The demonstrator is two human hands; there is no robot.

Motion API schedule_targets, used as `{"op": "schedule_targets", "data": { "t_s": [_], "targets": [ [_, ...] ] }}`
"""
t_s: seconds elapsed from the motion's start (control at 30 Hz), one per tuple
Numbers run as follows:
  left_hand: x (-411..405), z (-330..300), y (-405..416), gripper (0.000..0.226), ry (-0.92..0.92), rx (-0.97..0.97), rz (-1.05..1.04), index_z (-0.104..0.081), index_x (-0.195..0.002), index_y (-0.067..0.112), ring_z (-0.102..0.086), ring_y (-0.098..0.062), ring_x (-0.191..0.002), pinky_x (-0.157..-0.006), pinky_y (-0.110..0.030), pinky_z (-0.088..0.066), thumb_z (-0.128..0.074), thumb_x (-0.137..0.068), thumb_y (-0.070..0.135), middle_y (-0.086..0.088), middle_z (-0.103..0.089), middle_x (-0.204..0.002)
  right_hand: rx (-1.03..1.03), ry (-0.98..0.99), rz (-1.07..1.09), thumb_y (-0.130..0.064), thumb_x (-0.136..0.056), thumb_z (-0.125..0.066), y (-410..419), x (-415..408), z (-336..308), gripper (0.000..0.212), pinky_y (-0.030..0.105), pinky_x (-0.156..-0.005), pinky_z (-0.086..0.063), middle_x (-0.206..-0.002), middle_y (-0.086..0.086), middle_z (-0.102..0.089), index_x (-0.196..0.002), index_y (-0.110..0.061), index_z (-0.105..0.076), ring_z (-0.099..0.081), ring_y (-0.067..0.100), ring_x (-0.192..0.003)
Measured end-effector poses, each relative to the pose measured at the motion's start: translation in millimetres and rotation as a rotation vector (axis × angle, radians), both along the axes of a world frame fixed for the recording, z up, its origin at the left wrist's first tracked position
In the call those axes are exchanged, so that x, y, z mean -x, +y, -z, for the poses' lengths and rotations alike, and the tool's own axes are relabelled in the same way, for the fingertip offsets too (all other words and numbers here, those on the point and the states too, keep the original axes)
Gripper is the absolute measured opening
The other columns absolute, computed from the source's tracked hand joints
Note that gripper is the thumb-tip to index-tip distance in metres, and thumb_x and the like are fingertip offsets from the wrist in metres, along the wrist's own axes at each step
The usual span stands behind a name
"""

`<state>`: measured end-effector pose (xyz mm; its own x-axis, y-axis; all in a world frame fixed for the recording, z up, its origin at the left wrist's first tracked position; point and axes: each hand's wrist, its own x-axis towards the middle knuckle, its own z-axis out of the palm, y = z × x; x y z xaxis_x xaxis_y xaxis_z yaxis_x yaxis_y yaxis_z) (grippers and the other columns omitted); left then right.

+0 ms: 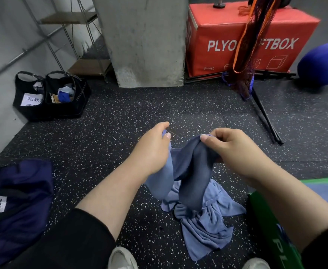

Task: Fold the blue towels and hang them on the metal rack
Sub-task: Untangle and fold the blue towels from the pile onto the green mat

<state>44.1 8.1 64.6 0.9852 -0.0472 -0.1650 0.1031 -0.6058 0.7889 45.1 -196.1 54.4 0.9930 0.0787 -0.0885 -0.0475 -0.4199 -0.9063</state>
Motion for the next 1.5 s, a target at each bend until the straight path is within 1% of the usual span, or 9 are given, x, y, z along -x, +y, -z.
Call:
{"op": "schedule_targets", "data": {
  "t_s": [0.23, 0.4, 0.57, 0.67, 0.83, 0.9, 1.03, 1.3, 1.5],
  "targets": [
    [-1, 12, -4, 0.060, -0.187, 0.115, -0.206, -0.045, -0.153, 0.021, -0.066, -0.015, -0.099, -0.092, -0.030, -0.051, -0.067, -0.097, 0.016, 0.010, -0.068, -0.095, -0.329, 0.197, 0.012, -0.011, -0.100, -0.059, 1, 0, 5, 0.021, 0.037, -0.071, -0.059, -0.084, 0.014, -0.072, -0.086, -0.008, -0.075, -0.066, 0.021, -0.075],
    [1, 18, -11, 0.005, -0.113, 0.302, -0.357, -0.078, -0.083, 0.022, -0.062, -0.011, -0.067, -0.074, -0.035, -0.055, -0.079, -0.088, 0.022, -0.006, -0.075, -0.077, -0.352, 0.196, 0.145, -0.015, -0.094, -0.068, -3, -4, 8, 0.020, 0.034, -0.063, -0.053, -0.079, 0.022, -0.064, -0.082, 0.002, -0.070, -0.059, 0.027, -0.072],
    [7, 12, -19, 0.036, -0.094, 0.162, -0.134, -0.065, -0.136, 0.022, -0.060, -0.004, -0.116, -0.091, -0.012, -0.042, -0.057, -0.102, 0.012, 0.007, -0.069, -0.128, -0.307, 0.216, 0.055, -0.022, -0.098, -0.063, -1, -3, 10, 0.026, 0.051, -0.081, -0.057, -0.084, 0.023, -0.066, -0.082, -0.005, -0.075, -0.059, 0.031, -0.077],
    [7, 14, -22, 0.055, -0.067, 0.202, -0.118, -0.046, -0.152, 0.024, -0.066, -0.011, -0.109, -0.093, -0.017, -0.047, -0.059, -0.101, 0.010, 0.007, -0.071, -0.119, -0.298, 0.217, 0.025, -0.017, -0.102, -0.055, 3, -1, 9, 0.028, 0.054, -0.091, -0.058, -0.100, 0.026, -0.074, -0.086, -0.009, -0.077, -0.072, 0.042, -0.093],
    [4, 20, -19, 0.003, -0.052, 0.375, -0.284, -0.075, -0.091, 0.015, -0.061, -0.017, -0.066, -0.074, -0.040, -0.055, -0.075, -0.091, 0.018, -0.016, -0.075, -0.081, -0.250, 0.200, -0.044, -0.011, -0.104, -0.048, 7, 3, 4, 0.027, 0.046, -0.089, -0.060, -0.101, 0.022, -0.075, -0.098, -0.004, -0.074, -0.072, 0.038, -0.100],
    [3, 23, -18, 0.017, -0.069, 0.361, -0.318, -0.073, -0.078, 0.013, -0.055, -0.017, -0.063, -0.070, -0.046, -0.055, -0.075, -0.089, 0.026, -0.020, -0.072, -0.079, -0.198, 0.176, -0.061, -0.009, -0.103, -0.050, 7, 3, 4, 0.026, 0.044, -0.088, -0.061, -0.100, 0.021, -0.075, -0.096, -0.002, -0.074, -0.073, 0.034, -0.099],
    [2, 24, -16, 0.047, 0.051, 0.441, -0.328, -0.067, -0.079, 0.002, -0.052, -0.019, -0.068, -0.070, -0.045, -0.051, -0.064, -0.085, 0.049, -0.014, -0.064, -0.072, -0.091, 0.141, -0.082, -0.017, -0.099, -0.056, 8, 4, 8, 0.023, 0.055, -0.088, -0.058, -0.095, 0.024, -0.073, -0.093, -0.008, -0.076, -0.074, 0.032, -0.087],
    [12, 18, -31, 0.015, -0.076, 0.292, -0.145, -0.077, -0.078, 0.016, -0.063, -0.016, -0.065, -0.070, -0.043, -0.056, -0.076, -0.090, 0.026, -0.007, -0.075, -0.074, -0.247, 0.222, -0.040, -0.021, -0.093, -0.056, 17, 7, 13, 0.027, 0.062, -0.092, -0.054, -0.098, 0.041, -0.063, -0.094, 0.003, -0.071, -0.056, 0.026, -0.079],
    [14, 17, -33, 0.012, -0.183, 0.093, -0.056, -0.080, -0.089, 0.020, -0.071, -0.013, -0.081, -0.075, -0.035, -0.056, -0.071, -0.092, 0.027, 0.007, -0.076, -0.080, -0.439, 0.302, 0.012, -0.006, -0.098, -0.046, 20, 8, 10, 0.030, 0.048, -0.084, -0.054, -0.087, 0.018, -0.056, -0.090, -0.002, -0.074, -0.054, 0.029, -0.082]
  ]
}}
